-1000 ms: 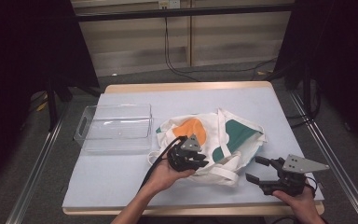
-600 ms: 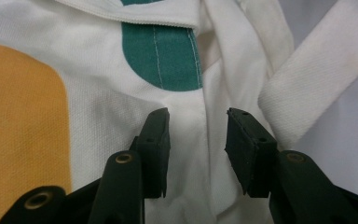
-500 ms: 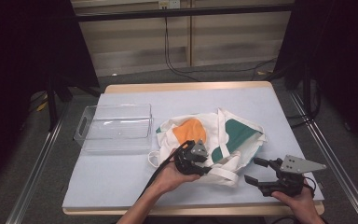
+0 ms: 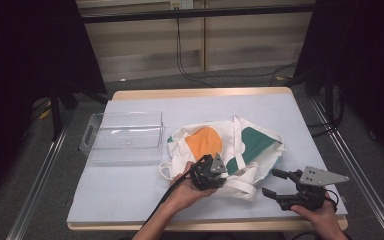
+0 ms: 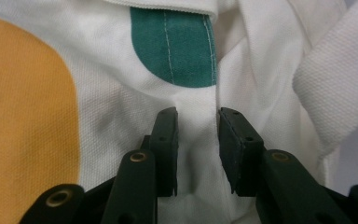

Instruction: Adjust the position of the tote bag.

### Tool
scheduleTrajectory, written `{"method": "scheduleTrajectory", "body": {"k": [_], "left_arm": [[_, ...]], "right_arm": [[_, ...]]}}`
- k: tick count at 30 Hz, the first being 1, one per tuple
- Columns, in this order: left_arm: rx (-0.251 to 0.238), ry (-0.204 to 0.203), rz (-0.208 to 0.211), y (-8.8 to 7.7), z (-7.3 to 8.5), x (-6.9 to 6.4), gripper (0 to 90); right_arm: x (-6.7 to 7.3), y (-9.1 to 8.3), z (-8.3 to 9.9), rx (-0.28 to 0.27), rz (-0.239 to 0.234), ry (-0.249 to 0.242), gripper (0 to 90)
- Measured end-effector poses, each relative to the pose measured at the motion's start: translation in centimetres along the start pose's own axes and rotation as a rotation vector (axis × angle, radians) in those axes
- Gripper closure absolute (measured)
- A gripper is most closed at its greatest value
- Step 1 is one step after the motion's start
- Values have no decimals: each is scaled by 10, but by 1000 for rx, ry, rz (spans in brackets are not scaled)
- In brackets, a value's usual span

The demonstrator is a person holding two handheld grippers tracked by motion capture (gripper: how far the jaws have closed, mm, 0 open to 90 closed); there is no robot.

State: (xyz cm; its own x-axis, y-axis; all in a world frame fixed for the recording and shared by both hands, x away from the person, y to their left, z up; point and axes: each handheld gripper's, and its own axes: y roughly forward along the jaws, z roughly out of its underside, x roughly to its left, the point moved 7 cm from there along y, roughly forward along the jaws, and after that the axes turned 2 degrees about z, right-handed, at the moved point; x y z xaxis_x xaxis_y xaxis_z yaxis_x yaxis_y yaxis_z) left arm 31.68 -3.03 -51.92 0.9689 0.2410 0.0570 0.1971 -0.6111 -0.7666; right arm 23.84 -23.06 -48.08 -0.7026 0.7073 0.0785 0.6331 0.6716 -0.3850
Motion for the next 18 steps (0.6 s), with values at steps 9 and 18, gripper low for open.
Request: {"method": "scheduleTrajectory", "body": {"k": [9, 18], "left_arm": [[-21, -104, 103, -2, 2, 10, 834], [-54, -155, 135, -6, -1, 10, 859]], "right_arm": [[0, 0, 0, 0, 1, 1, 267], [-1, 0, 0, 0, -1, 2, 265]]}}
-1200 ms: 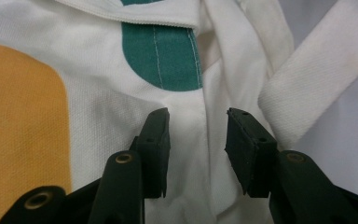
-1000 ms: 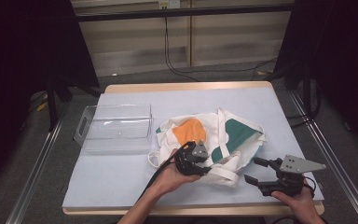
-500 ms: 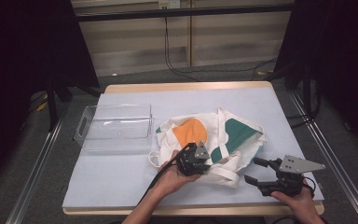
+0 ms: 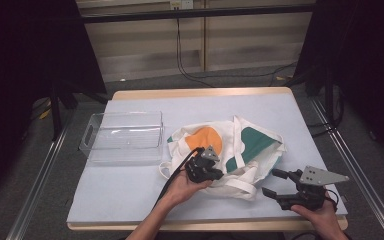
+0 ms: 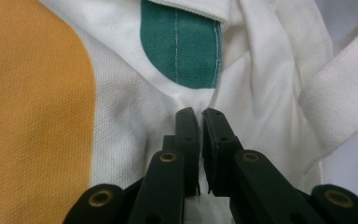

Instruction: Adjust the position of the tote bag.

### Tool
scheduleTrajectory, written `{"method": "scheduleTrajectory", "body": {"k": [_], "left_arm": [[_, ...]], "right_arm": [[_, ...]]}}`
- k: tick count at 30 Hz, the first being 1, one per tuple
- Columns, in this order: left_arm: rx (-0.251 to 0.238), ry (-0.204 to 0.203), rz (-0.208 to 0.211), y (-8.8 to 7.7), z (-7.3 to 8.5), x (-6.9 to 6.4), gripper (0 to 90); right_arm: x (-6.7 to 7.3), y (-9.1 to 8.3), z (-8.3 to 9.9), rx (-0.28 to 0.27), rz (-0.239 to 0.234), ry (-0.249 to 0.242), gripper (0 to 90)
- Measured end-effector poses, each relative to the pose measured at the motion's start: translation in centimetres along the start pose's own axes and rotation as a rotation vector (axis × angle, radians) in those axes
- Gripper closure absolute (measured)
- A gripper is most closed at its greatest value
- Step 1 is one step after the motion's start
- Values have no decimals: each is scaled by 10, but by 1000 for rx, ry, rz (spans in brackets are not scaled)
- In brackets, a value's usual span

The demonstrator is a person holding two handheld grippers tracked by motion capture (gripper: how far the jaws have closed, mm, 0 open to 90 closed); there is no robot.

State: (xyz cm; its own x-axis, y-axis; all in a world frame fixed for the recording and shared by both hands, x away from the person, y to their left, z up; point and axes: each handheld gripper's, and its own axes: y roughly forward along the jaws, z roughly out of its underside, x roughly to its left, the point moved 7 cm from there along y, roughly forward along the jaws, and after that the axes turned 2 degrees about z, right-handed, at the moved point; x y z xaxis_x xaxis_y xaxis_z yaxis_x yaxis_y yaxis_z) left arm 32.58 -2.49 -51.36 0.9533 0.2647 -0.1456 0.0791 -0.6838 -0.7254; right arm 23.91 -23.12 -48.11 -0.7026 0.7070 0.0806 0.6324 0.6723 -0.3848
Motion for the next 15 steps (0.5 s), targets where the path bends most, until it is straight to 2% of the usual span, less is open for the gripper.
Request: {"method": "scheduleTrajectory", "body": {"k": [1, 2, 3, 4, 5, 6, 9, 10, 11, 12, 13, 14, 15], "left_arm": [[11, 18, -2, -2, 0, 1, 860], [-5, 5, -1, -3, -1, 0, 860], [-1, 23, 1, -5, -1, 0, 860], [-21, 7, 5, -4, -2, -2, 860], [-14, 26, -1, -6, -2, -1, 860], [-21, 17, 2, -7, -2, -2, 860], [-6, 28, 5, -11, -2, -1, 860], [-21, 12, 7, -11, -2, -3, 861], [-10, 33, 4, -13, -2, -2, 861], [0, 26, 7, -15, -2, -3, 863], [-9, 32, 15, -16, -3, -3, 869], [-45, 11, 21, -16, -4, -5, 872], [-41, 26, 18, -19, -5, -5, 873]], "right_arm": [[0, 0, 0, 0, -3, 1, 264], [0, 0, 0, 0, -1, 4, 264], [0, 0, 0, 0, -1, 4, 264], [-1, 0, 0, -2, 0, 5, 264], [-1, 0, 0, -2, -1, 3, 263], [-1, -1, 0, -2, 1, 3, 261], [-1, -1, 0, -6, -1, 7, 264], [-1, -1, -1, -6, 3, 6, 266], [-1, -1, -1, -5, 5, 4, 267], [-1, -2, -1, -2, 4, 7, 270], [0, -2, -1, 0, 0, 11, 272], [0, -2, 0, 2, -1, 10, 273], [0, -2, 0, 4, -1, 9, 276]]}}
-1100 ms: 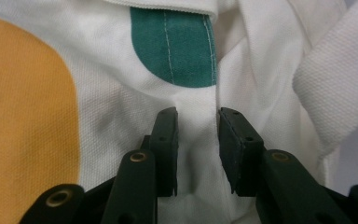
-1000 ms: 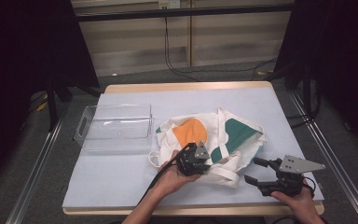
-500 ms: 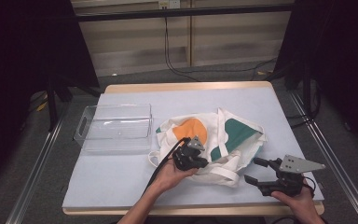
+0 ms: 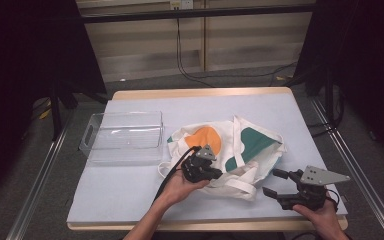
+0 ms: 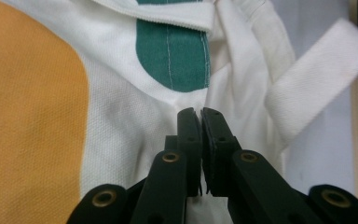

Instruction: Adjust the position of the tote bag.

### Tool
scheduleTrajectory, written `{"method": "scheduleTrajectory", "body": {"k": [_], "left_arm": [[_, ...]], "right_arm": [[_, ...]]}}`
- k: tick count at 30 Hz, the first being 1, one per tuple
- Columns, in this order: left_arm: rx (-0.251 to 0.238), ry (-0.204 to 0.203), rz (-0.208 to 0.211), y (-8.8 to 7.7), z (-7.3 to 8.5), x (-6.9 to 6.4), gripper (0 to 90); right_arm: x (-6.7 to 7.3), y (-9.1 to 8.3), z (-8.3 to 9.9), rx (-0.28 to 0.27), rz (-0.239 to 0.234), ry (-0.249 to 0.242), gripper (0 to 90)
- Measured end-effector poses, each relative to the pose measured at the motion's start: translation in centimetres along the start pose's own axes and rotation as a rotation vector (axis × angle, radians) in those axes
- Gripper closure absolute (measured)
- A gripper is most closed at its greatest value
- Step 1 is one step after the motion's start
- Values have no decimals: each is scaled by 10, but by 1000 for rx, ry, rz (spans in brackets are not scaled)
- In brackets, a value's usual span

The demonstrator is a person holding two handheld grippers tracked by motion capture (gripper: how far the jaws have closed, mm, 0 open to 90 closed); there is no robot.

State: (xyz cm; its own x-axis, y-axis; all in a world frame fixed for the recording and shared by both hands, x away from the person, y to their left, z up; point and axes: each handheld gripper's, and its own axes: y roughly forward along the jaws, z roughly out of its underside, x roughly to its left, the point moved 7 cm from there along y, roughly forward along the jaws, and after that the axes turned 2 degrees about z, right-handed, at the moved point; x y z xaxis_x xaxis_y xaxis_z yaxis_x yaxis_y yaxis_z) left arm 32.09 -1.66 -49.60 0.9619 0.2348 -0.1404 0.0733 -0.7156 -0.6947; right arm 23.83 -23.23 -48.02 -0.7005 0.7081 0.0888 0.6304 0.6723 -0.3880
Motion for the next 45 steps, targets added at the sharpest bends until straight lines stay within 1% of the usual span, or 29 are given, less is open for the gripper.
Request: {"method": "scheduleTrajectory", "body": {"k": [1, 2, 4, 5, 6, 7, 8, 9, 10, 11, 13, 14, 16, 19, 22, 25, 26, 27, 28, 29, 30, 31, 33, 34, 36, 38, 39, 40, 45], "left_arm": [[-20, -5, 2, -3, -2, -1, 874], [-22, 4, 9, -5, -3, -1, 875], [-38, 2, 10, -10, -5, 0, 877], [-36, -1, 8, -13, -6, 0, 877], [-53, 2, 14, -13, -7, 0, 879], [-33, -1, 8, -16, -6, 0, 879], [-57, -3, 13, -16, -7, 0, 879], [-69, -16, 13, -17, -9, -1, 879], [-80, -17, 13, -18, -10, -1, 880], [-79, -15, 12, -20, -10, 0, 880], [-102, -27, 11, -24, -13, 0, 880], [-98, -22, 9, -27, -13, 1, 880], [-105, -28, 5, -29, -15, 2, 881], [-129, -38, 14, -32, -17, 3, 883], [-138, -50, 16, -35, -17, 7, 887], [-150, -49, 13, -38, -19, 7, 889], [-145, -43, 1, -39, -19, 8, 889], [-153, -43, 7, -40, -20, 8, 890], [-145, -42, 3, -42, -21, 8, 889], [-150, -40, 3, -42, -22, 8, 890], [-137, -32, 1, -44, -23, 9, 891], [-147, -27, -1, -45, -26, 9, 891], [-144, -27, -6, -51, -28, 11, 891], [-166, -32, -4, -54, -30, 12, 892], [-185, -41, -8, -59, -32, 15, 892], [-189, -45, -13, -64, -33, 19, 892], [-199, -48, -15, -66, -34, 21, 892], [-195, -53, -25, -68, -33, 24, 892], [-209, -61, -47, -76, -37, 31, 893]], "right_arm": [[0, 0, 0, 0, -1, -1, 280], [0, 0, 0, 0, 0, 0, 283], [-1, 0, 0, 1, 3, 3, 288], [-1, 0, 0, 1, 6, 3, 290], [-1, 0, 0, 3, 7, 2, 296], [-1, 0, 0, 3, 7, 2, 296], [-1, 0, 0, 3, 7, 2, 297], [-1, 0, 0, 3, 8, 1, 298], [-1, 0, 0, 4, 8, -1, 299], [-1, 0, 0, 4, 8, -2, 298], [-1, 0, 0, 5, 8, 0, 298], [-1, 0, 0, 5, 8, 0, 297], [-2, 0, 0, 7, 8, -4, 295], [-2, -1, 0, 5, 10, -6, 292], [-2, -2, 0, -1, 14, -11, 292], [-2, -2, 0, 1, 10, -13, 292], [-2, -2, 0, 2, 11, -12, 291], [-2, -1, 0, 1, 10, -12, 290], [-2, -1, 0, 1, 11, -12, 290], [-2, -1, 0, 1, 10, -14, 290], [-2, -1, 0, 1, 10, -15, 290], [-2, -1, 0, 2, 12, -15, 290], [-3, -1, 0, 1, 19, -14, 290], [-3, -2, 0, -1, 19, -13, 291], [-4, -2, -1, -5, 21, -10, 290], [-4, -1, 0, -2, 20, -13, 291], [-4, -1, 0, 0, 20, -12, 290], [-4, 0, 0, -1, 18, -13, 291], [-6, 1, -1, 4, 20, -17, 290]]}}
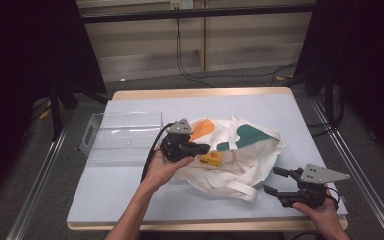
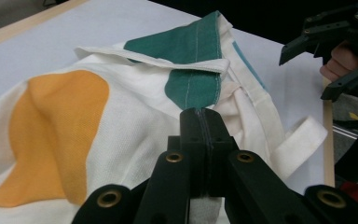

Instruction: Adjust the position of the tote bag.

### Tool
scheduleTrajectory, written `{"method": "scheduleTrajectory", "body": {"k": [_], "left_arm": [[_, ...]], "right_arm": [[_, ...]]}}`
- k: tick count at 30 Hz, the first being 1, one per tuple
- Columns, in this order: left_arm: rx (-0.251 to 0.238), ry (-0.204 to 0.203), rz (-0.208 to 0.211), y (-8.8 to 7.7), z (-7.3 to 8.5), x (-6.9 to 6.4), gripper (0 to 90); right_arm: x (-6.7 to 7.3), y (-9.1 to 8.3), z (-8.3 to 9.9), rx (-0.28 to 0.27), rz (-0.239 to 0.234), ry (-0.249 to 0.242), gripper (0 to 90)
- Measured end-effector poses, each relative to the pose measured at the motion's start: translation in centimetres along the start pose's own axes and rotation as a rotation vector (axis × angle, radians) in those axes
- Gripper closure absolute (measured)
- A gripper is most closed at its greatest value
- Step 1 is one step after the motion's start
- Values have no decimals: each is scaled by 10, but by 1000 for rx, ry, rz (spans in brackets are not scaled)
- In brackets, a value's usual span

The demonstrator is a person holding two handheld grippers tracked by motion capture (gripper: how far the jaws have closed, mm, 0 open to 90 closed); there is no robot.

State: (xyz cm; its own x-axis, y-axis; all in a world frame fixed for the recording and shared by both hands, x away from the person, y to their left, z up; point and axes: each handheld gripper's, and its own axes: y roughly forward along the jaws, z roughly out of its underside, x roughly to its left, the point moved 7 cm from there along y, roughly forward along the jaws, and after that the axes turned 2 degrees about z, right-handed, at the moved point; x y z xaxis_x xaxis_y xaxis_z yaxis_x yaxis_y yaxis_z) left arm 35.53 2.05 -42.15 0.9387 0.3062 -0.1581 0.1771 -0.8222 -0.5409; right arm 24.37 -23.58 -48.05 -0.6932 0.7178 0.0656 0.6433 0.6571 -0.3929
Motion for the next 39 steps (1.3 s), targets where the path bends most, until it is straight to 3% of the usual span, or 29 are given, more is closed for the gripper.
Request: {"method": "scheduleTrajectory", "body": {"k": [3, 12, 22, 33, 39], "left_arm": [[-20, -6, -5, -3, -5, 5, 893], [-20, -31, -47, -9, -10, 26, 893], [-26, -43, -43, -9, -9, 35, 893], [-41, -36, -41, -9, -22, 46, 893], [-54, -46, -37, -8, -24, 54, 893]], "right_arm": [[-1, -1, 0, -5, 3, 3, 290], [-2, -1, -1, -10, -3, 6, 294], [-8, 3, -8, -19, 6, 0, 362], [-20, 25, -35, -15, -20, -24, 443], [-25, 42, -60, -53, -33, -38, 482]]}}
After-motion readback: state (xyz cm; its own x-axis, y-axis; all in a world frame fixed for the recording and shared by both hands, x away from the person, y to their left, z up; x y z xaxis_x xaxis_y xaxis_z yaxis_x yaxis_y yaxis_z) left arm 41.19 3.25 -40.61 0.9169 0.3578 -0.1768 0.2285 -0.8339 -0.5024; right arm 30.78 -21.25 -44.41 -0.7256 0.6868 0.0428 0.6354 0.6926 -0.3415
